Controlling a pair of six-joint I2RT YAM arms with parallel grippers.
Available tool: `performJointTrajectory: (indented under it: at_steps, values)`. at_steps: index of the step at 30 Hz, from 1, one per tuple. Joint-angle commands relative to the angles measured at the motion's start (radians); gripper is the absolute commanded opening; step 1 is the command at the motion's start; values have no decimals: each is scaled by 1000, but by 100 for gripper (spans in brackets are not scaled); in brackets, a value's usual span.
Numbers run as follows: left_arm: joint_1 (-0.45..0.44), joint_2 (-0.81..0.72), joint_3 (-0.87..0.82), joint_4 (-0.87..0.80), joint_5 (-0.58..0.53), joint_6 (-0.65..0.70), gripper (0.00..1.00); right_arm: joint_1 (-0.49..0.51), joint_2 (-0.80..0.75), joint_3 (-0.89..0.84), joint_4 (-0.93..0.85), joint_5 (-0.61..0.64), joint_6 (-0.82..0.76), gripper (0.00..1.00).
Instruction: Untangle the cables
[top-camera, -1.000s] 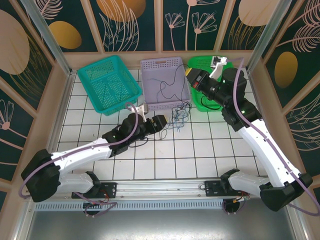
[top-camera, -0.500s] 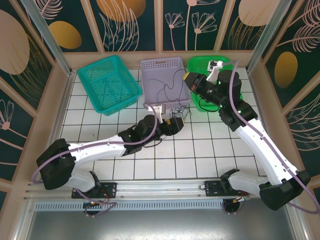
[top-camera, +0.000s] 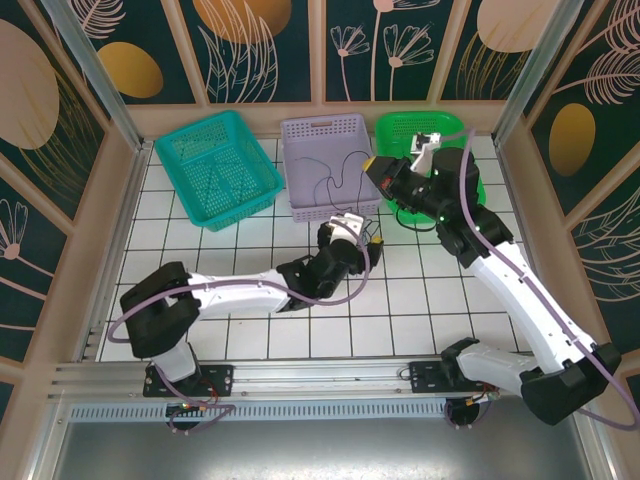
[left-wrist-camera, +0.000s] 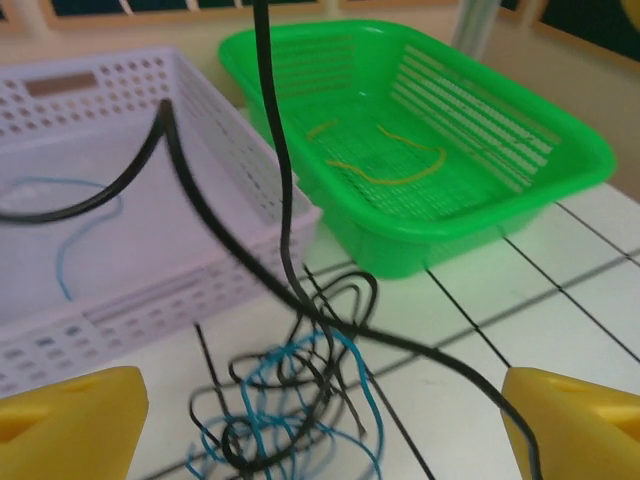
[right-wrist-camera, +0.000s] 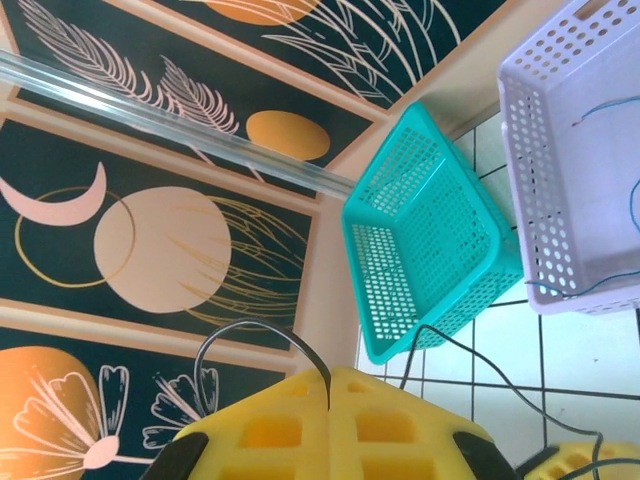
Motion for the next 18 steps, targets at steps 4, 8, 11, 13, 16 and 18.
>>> performJointTrajectory:
  at_steps: [4,8,11,13,16,18]
  values:
    - [8,91,131,70,-240,133,91,33,-53,-27,9,-33,55,0]
    - [22,136,169,67,-221,119,82,44,-60,-27,17,-36,71,0]
    - [31,163,172,49,-177,90,60,44,-67,-6,15,-28,74,0]
    - [34,180,162,17,-165,53,51,44,-72,27,13,-7,57,0]
    - [35,192,110,-12,-152,-14,50,34,-56,102,10,10,25,0]
    - [35,187,62,-14,-144,-57,50,17,-38,158,11,10,13,0]
